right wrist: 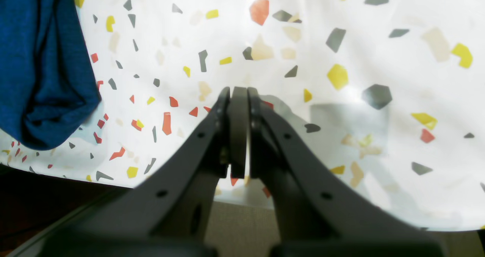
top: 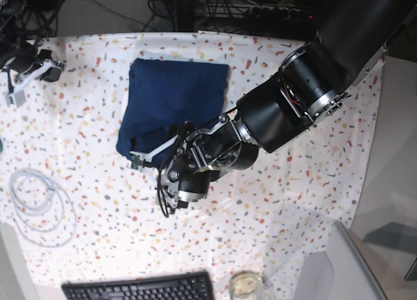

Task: Layout the t-shirt on the table in an organized manner, then fold the t-shirt properly
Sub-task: 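Drag the folded shirt with the left gripper toward the table center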

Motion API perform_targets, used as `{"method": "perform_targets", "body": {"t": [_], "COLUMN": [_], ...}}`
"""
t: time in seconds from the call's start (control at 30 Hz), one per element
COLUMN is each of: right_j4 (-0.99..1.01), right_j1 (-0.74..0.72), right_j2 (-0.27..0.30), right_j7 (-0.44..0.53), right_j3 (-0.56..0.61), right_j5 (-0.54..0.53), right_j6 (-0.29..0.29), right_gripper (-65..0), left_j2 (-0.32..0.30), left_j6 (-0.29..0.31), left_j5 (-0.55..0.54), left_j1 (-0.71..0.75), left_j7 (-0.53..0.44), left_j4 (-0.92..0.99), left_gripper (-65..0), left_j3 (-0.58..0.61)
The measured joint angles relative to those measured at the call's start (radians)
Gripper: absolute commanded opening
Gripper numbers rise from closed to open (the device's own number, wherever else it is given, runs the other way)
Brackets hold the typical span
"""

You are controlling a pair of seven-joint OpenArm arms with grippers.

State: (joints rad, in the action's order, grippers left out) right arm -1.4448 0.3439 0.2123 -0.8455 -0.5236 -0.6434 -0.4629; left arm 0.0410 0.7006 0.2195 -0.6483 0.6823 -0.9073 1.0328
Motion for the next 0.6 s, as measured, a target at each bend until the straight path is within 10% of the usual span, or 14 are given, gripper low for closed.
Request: {"method": "perform_targets", "body": {"t": [0.6], "right_j4": [0.0], "right_j1": [-0.014], "right_j2": [0.004], "right_j7": [-0.01], "right_j3": [0.0], "right_j5": [0.003], "right_j6": [0.0], "right_gripper": [-65.0], "left_j2": [-0.005], "left_j6": [0.005], "left_j5": [-0.003], "left_j1": [0.016], "left_j7": [0.075], "left_j4": [-0.137], "left_gripper": [-11.2], "left_j3": [-0.005]}}
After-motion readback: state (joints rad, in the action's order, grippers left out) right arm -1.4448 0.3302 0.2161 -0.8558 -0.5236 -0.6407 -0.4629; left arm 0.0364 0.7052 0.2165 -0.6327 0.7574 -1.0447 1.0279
